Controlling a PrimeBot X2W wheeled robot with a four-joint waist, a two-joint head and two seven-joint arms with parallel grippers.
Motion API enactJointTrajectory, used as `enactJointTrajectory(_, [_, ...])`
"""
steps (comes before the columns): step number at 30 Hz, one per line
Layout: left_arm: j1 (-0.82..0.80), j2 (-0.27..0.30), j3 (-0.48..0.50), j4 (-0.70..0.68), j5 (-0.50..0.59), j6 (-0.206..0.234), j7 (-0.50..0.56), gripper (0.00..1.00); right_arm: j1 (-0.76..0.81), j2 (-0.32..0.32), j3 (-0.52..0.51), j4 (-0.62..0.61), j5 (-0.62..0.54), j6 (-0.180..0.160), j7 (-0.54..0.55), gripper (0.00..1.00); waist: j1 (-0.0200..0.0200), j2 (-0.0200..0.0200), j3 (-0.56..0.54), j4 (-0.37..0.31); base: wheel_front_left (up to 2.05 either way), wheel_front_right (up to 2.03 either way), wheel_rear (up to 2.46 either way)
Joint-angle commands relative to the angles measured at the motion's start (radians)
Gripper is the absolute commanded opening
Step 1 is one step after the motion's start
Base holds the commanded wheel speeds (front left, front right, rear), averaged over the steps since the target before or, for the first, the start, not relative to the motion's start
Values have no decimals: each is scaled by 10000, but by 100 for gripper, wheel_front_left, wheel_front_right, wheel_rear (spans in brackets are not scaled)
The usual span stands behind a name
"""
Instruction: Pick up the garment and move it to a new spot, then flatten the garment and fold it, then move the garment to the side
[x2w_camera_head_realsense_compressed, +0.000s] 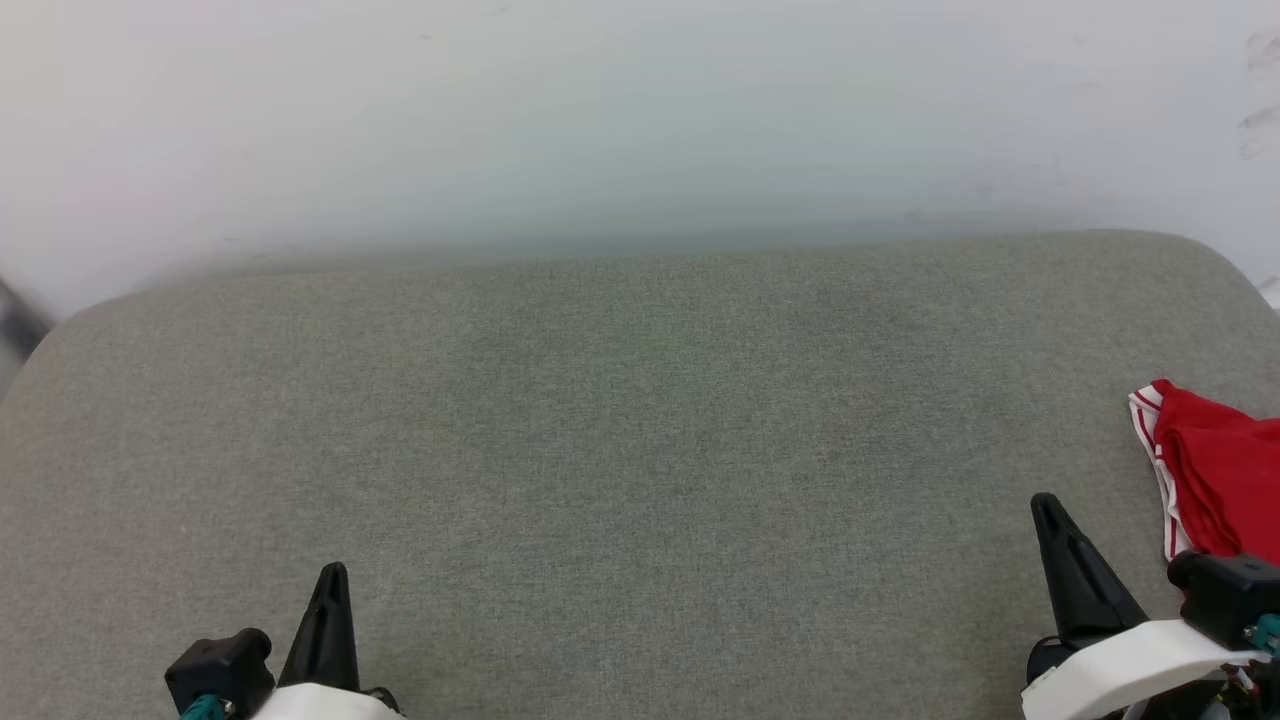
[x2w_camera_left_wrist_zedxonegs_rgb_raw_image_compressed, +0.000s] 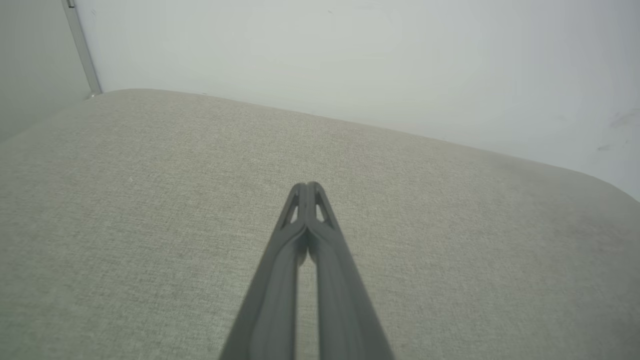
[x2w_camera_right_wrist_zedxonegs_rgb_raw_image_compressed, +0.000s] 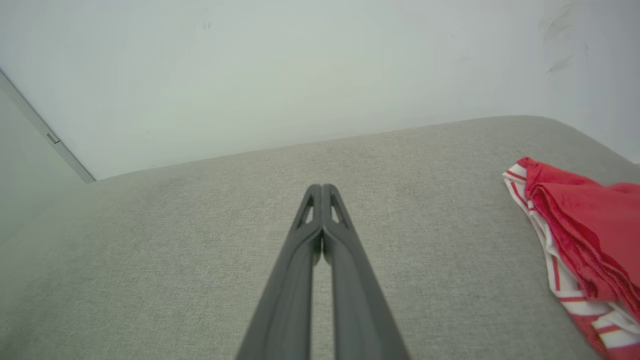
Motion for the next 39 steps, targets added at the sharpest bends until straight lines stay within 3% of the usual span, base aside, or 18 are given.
enactJointTrajectory(1, [-306,-3,154,-83,-434,-127,93,0,-277,-2,-60,-43,531,-1,37,0,0,0,2,6,0,0,0])
enactJointTrajectory(39, [-1148,-810,1318,686,-5299,-1468,1393,0,-1007,174,-442,1109,6216,-2,486,0,0,0,41,130,0,0,0])
